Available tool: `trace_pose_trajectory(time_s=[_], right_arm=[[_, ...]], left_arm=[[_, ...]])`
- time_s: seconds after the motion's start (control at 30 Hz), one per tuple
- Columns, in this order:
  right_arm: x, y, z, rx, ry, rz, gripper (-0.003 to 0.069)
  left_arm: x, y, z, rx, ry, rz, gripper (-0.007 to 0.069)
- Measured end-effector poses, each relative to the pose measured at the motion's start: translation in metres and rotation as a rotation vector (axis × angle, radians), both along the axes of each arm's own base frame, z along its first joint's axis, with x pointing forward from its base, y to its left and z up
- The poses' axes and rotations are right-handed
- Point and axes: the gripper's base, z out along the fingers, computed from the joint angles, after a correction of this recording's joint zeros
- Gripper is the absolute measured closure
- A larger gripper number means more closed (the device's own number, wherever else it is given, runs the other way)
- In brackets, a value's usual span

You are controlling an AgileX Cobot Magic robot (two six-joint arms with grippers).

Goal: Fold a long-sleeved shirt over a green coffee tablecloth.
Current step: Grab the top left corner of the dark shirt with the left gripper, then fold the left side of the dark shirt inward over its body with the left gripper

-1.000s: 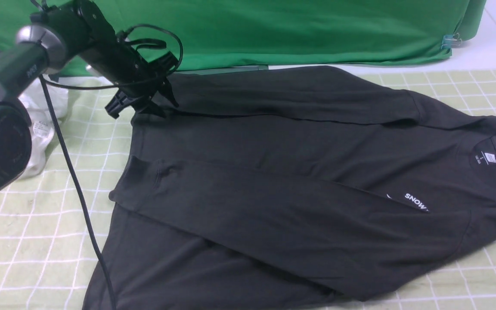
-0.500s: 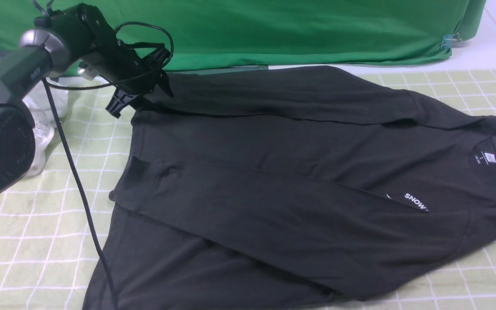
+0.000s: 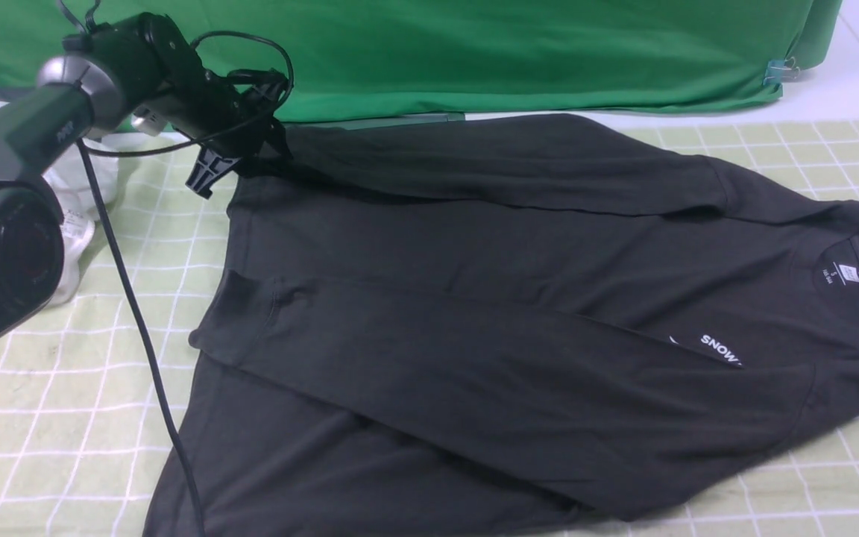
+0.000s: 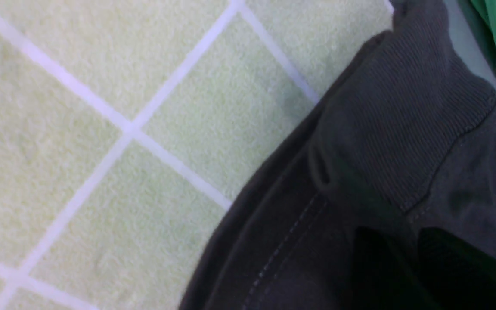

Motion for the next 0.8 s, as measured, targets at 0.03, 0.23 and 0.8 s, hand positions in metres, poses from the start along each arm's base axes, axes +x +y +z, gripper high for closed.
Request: trace_pose_trajectory(time_s=[0.03, 0.23, 0.8], right_arm=[[0.0, 0.0, 0.0, 0.001, -0.005, -0.001, 0.0547], [0.003, 0.0, 0.002, 0.007, -0.039, -0.007, 0.0545], [0.004, 0.0, 0.003, -0.006, -0.064, 0.013, 0.0533]], left_arm=[[0.0, -0.001, -0.001, 0.035, -0.002, -0.021, 0.0571], [-0.007, -0.023, 0.009, 0.235, 0.007, -0.146, 0.0602], [-0.096, -0.054, 0.146, 0.346, 0.105, -0.329, 0.0602]])
